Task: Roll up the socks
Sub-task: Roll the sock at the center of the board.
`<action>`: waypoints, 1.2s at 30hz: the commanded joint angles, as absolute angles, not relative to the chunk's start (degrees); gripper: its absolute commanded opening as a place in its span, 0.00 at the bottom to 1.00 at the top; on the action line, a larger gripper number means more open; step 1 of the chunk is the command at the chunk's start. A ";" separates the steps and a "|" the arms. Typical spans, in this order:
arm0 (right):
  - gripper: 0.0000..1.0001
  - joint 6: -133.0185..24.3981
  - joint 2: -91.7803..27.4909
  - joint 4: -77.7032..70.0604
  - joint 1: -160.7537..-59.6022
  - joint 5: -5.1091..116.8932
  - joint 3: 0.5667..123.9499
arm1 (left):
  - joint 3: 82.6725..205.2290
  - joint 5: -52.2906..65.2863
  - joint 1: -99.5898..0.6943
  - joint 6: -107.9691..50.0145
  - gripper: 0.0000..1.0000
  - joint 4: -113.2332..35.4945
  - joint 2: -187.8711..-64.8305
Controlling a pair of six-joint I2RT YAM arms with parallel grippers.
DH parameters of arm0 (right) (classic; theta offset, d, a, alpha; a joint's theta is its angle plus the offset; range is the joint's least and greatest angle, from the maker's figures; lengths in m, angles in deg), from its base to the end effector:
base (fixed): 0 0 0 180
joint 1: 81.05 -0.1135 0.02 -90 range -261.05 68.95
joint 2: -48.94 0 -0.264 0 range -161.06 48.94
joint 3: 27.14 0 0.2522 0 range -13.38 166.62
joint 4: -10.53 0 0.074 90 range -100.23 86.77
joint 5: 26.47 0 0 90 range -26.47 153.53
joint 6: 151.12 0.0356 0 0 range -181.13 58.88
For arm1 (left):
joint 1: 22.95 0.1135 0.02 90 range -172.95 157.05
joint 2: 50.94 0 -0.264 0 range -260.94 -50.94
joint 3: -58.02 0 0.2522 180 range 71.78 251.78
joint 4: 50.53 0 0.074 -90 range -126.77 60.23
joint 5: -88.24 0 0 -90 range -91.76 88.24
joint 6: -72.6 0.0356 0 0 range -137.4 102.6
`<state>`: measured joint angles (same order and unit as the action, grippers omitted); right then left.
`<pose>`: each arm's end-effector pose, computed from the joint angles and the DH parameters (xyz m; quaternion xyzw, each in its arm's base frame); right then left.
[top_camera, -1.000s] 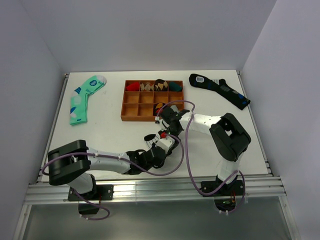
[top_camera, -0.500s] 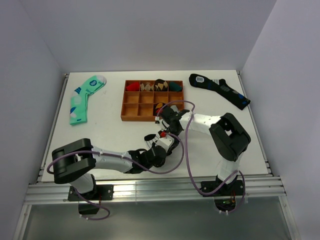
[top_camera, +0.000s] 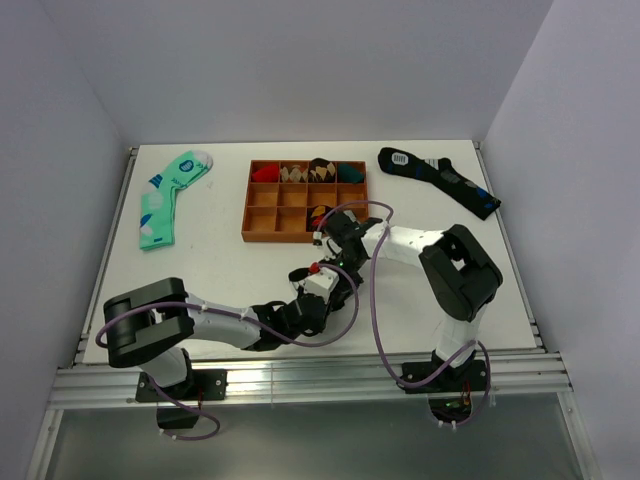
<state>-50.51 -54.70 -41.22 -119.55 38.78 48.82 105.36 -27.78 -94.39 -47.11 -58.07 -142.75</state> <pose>0.2451 0.2140 0.1484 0.2535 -0.9392 -0.2315 0.0068 0.1081 -0.2728 0.1370 0.2165 0.8504 -0.2083 0.4320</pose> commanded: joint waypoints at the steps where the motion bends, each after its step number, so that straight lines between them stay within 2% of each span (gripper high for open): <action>1: 0.12 -51.02 -53.90 -38.12 -118.06 41.21 46.92 | 102.90 -26.29 -93.96 -50.79 0.37 -55.04 -145.95; 8: 0.14 -49.53 -52.67 -36.01 -116.47 39.28 45.60 | 101.75 -25.85 -93.70 -53.26 0.35 -55.75 -146.92; 15: 0.24 -48.47 -50.82 -33.81 -115.24 37.78 44.19 | 98.59 -24.35 -93.35 -55.80 0.31 -58.29 -146.22; 21: 0.30 -47.86 -49.85 -33.72 -114.36 37.96 44.72 | 97.53 -22.85 -93.35 -57.03 0.31 -59.71 -147.88; 27: 0.35 -46.62 -47.93 -32.50 -113.04 37.69 44.19 | 97.27 -21.54 -93.35 -58.18 0.21 -60.41 -149.47; 34: 0.42 -44.25 -44.59 -30.56 -111.81 37.95 44.54 | 95.16 -18.29 -93.35 -61.07 0.03 -64.45 -151.49; 36: 0.44 -43.29 -43.62 -29.78 -111.72 38.31 44.63 | 93.94 -17.32 -93.35 -62.56 0.01 -66.90 -152.02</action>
<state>-45.16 -47.16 -32.90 -112.08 37.14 44.21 98.57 -25.84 -92.77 -59.35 -77.67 -147.15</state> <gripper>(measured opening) 0.429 0.152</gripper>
